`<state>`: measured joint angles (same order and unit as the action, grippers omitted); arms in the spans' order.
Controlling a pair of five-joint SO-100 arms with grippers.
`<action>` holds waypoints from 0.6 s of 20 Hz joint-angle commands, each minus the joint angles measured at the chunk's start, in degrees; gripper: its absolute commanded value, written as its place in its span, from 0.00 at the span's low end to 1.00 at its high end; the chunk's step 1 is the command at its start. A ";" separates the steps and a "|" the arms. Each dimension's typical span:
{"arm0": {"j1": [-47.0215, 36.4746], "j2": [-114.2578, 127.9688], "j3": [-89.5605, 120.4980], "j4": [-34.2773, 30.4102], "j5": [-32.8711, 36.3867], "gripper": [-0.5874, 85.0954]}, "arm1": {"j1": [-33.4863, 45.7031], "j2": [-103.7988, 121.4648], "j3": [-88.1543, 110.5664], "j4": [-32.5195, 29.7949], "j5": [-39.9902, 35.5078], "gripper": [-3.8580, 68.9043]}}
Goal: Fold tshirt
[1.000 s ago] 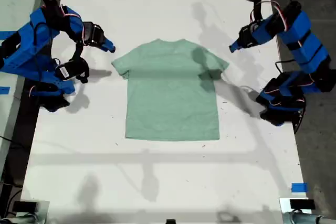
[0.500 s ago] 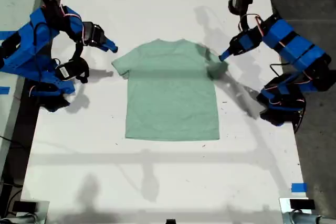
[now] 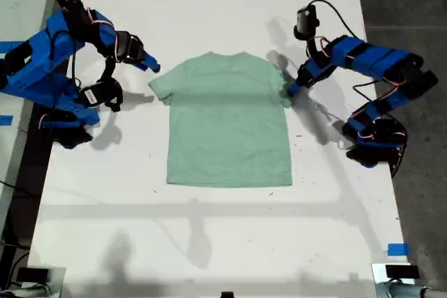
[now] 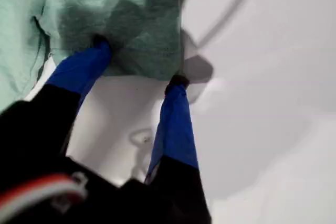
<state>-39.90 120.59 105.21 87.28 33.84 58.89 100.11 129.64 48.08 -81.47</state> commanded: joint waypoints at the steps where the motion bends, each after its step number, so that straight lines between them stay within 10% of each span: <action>1: 1.14 -0.62 -1.23 -1.41 -0.35 0.14 | -1.14 -4.22 -7.56 1.76 -1.49 0.40; 3: 1.41 -1.05 -1.23 -1.67 -0.35 0.14 | -1.49 -7.38 -10.81 3.60 -2.90 0.31; 4: 1.41 -1.05 -1.23 -1.67 -0.44 0.14 | -1.49 -7.91 -11.69 3.69 -2.46 0.07; 12: 1.85 0.53 -1.14 -1.23 -1.05 0.14 | -2.29 -2.20 -33.22 27.77 0.44 0.04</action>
<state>-39.11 119.36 105.21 86.48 33.66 58.45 91.67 105.56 68.47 -82.44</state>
